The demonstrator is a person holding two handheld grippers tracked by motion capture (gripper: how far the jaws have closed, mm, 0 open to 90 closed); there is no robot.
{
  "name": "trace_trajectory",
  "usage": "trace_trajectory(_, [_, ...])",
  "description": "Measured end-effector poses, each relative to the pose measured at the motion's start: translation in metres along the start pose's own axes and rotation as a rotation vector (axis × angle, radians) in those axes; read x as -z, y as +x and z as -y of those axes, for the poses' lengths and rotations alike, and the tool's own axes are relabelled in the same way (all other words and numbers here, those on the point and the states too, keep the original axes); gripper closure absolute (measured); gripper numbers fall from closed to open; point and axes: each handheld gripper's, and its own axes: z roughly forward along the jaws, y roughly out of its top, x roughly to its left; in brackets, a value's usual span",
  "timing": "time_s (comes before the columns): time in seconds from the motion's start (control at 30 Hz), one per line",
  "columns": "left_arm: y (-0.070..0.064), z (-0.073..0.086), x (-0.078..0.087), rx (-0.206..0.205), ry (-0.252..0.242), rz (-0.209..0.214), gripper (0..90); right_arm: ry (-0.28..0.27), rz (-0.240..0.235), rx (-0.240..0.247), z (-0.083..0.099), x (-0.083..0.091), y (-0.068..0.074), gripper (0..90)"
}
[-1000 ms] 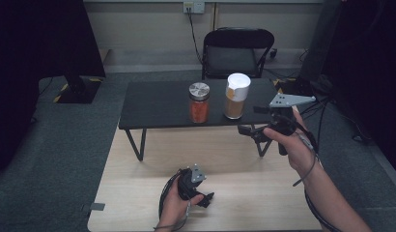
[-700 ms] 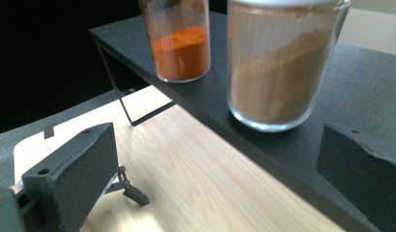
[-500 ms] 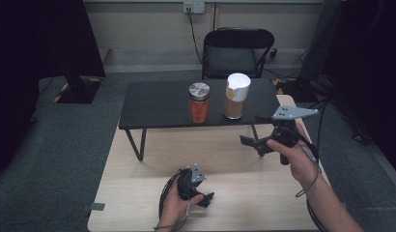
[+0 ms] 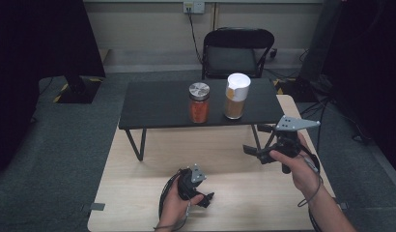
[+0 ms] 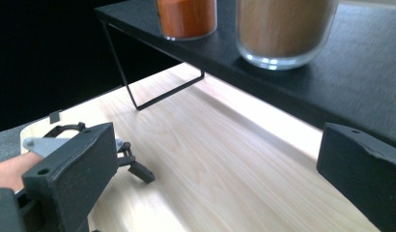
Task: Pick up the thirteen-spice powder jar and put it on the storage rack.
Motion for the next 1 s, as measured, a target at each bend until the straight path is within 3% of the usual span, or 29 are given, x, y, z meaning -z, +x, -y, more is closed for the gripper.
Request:
trace_trajectory(0.7, [0.0,0.0,0.0,0.0,0.001,0.0,0.0,-0.016,0.01,-0.011,0.046,0.003,-0.004,0.0])
trace_trajectory(1.0, [0.0,0.0,0.0,0.0,0.0,0.0,0.0,0.003,0.023,-0.007,0.064,0.002,-0.004,0.0])
